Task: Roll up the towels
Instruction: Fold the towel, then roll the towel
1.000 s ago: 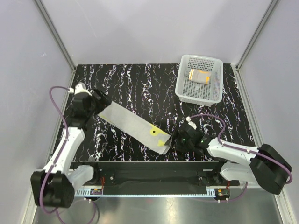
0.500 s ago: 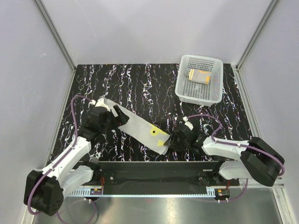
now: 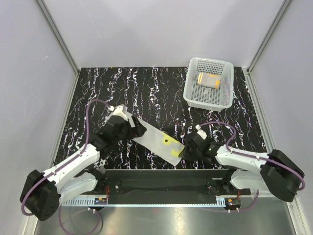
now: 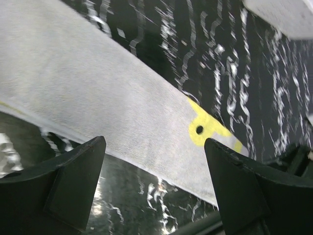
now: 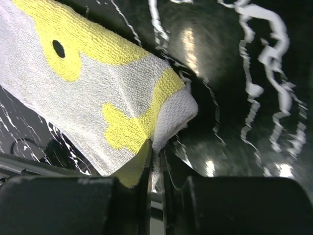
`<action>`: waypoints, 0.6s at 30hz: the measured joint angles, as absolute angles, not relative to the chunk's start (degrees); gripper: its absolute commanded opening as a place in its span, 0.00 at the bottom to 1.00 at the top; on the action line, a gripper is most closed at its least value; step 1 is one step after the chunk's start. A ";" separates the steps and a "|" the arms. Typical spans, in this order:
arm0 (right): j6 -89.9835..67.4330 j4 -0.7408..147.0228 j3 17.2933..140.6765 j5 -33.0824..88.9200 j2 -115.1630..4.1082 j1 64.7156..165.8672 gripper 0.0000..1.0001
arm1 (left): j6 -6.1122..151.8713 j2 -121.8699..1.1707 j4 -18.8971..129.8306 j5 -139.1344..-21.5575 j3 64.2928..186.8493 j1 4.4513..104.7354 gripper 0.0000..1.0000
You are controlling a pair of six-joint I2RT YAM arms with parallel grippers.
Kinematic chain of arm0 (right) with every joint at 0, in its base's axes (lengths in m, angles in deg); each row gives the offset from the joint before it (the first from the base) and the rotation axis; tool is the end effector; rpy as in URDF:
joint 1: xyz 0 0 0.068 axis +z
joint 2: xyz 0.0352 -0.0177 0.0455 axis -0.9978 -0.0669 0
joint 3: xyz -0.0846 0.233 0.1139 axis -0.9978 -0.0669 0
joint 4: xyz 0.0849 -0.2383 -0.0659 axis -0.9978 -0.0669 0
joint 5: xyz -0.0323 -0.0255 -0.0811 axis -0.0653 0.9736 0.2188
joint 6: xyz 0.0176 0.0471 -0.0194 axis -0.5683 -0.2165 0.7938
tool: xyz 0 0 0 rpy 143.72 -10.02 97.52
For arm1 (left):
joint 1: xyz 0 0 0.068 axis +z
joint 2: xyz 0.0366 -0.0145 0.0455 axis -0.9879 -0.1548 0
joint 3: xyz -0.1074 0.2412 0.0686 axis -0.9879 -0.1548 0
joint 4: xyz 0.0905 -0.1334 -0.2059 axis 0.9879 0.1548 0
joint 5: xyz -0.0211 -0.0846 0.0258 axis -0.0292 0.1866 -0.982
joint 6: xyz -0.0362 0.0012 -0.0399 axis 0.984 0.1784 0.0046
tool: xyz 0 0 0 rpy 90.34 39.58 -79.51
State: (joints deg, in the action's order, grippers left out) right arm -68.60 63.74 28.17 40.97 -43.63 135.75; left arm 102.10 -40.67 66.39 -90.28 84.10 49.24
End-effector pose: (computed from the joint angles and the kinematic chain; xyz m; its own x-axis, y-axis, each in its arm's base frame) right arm 0.1369 0.1555 0.1429 -0.8798 0.3485 -0.3232 0.1590 0.8566 0.4909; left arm 0.1787 -0.1099 0.2214 -0.6893 -0.3406 -0.6394 0.0747 0.8445 -0.5303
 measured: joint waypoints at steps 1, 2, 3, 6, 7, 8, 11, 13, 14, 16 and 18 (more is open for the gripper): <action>-68.51 61.70 28.17 41.21 -42.21 135.75 0.14 | 102.16 -40.60 65.67 -90.34 83.90 47.42 0.88; -68.38 59.96 28.19 41.65 -40.82 135.77 0.14 | 102.27 -40.49 64.27 -90.39 83.42 45.35 0.88; -68.27 58.08 28.28 42.17 -39.26 135.79 0.15 | 102.36 -40.25 62.56 -90.32 82.74 43.31 0.88; -67.73 51.65 29.72 43.13 -35.20 135.79 0.16 | 102.99 -40.10 56.88 -89.60 80.34 38.33 0.88; -67.53 49.70 30.64 43.57 -34.32 135.79 0.17 | 103.25 -40.36 55.00 -89.16 79.64 36.91 0.88; -67.24 48.13 31.67 43.75 -33.60 135.79 0.17 | 103.36 -41.04 53.12 -88.95 79.25 35.44 0.88; -66.55 45.40 34.75 44.07 -33.17 135.79 0.18 | 103.41 -44.95 48.42 -88.75 79.38 31.47 0.88; -65.93 44.70 36.54 44.01 -34.17 135.79 0.17 | 103.60 -48.08 46.02 -88.57 79.64 29.76 0.87; -65.69 44.35 37.41 43.94 -35.18 135.79 0.17 | 103.76 -49.63 44.75 -88.44 79.64 29.04 0.87; -65.10 43.89 39.03 43.83 -37.76 135.79 0.17 | 104.26 -52.10 42.87 -88.31 79.64 28.23 0.87; -64.64 43.89 40.23 43.64 -39.98 135.79 0.17 | 104.85 -53.72 40.88 -88.16 79.60 27.69 0.87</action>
